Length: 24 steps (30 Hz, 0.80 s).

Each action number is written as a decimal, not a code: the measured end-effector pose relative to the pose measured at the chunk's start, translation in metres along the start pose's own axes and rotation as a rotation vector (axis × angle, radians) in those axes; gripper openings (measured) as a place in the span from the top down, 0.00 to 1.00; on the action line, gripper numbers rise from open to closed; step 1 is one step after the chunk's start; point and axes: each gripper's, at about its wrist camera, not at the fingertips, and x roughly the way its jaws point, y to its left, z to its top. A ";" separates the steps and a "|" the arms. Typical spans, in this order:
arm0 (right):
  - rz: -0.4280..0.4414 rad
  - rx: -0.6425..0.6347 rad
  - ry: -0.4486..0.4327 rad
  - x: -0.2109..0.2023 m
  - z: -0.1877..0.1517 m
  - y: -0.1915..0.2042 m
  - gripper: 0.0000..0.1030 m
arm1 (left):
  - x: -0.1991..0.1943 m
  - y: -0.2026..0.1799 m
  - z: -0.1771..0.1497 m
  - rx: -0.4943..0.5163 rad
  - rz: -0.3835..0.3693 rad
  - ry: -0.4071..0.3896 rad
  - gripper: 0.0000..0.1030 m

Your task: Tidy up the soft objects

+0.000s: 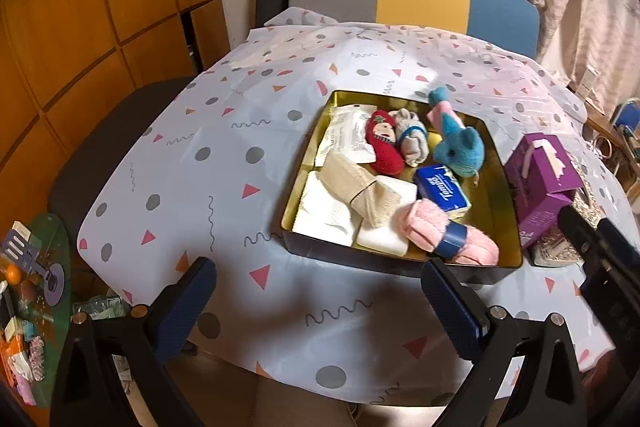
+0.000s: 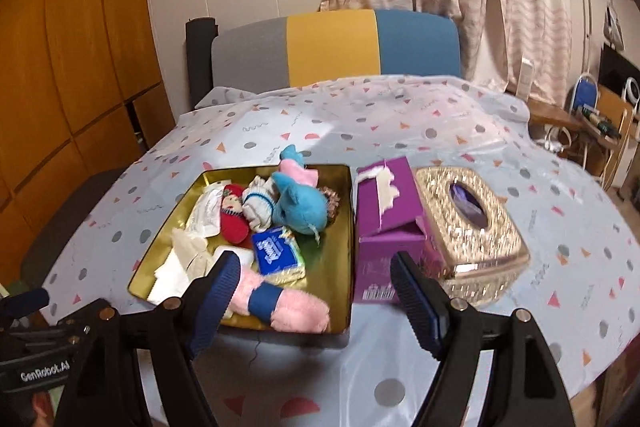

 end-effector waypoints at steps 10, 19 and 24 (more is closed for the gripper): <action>-0.096 0.013 0.040 -0.021 -0.016 -0.008 0.23 | -0.023 -0.016 -0.003 0.031 -0.045 -0.031 0.00; -0.111 0.024 0.008 -0.053 -0.026 -0.023 0.23 | -0.038 -0.039 -0.011 0.089 -0.062 -0.053 0.00; -0.124 0.031 0.021 -0.052 -0.029 -0.026 0.23 | -0.039 -0.042 -0.013 0.094 -0.053 -0.053 0.00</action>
